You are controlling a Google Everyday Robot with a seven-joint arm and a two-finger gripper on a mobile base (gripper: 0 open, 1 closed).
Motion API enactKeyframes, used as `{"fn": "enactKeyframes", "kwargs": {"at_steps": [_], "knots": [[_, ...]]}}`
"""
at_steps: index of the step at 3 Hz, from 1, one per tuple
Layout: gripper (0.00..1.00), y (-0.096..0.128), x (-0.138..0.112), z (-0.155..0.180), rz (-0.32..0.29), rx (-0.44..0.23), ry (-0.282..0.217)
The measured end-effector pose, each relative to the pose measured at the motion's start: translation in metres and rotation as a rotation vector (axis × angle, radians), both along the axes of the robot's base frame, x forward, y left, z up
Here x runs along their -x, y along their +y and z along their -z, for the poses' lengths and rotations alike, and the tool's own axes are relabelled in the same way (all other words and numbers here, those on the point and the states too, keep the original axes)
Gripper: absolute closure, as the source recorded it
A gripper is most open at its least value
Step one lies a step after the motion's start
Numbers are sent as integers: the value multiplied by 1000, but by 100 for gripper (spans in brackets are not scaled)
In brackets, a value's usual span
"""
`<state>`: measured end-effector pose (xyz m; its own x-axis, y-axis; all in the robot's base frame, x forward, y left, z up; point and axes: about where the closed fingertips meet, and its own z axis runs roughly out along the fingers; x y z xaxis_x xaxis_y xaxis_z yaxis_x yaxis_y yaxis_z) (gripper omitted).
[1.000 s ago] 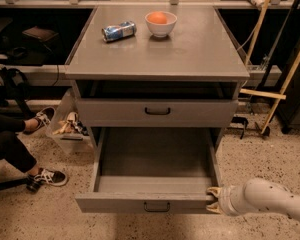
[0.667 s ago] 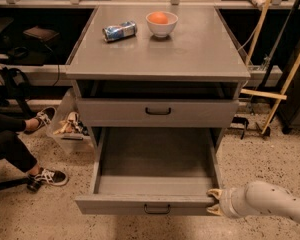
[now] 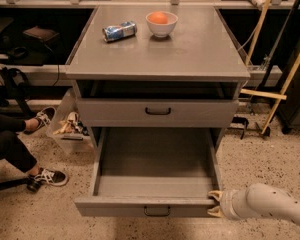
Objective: Open middle drawer
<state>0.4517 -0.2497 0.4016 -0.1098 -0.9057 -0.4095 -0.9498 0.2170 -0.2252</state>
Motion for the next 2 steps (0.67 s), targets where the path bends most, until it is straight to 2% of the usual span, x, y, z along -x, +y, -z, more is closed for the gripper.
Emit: {"fn": "enactKeyframes", "kwargs": {"at_steps": [1, 2], "knots": [[100, 1, 0, -1, 0, 0, 0], [80, 1, 0, -1, 0, 0, 0]]}}
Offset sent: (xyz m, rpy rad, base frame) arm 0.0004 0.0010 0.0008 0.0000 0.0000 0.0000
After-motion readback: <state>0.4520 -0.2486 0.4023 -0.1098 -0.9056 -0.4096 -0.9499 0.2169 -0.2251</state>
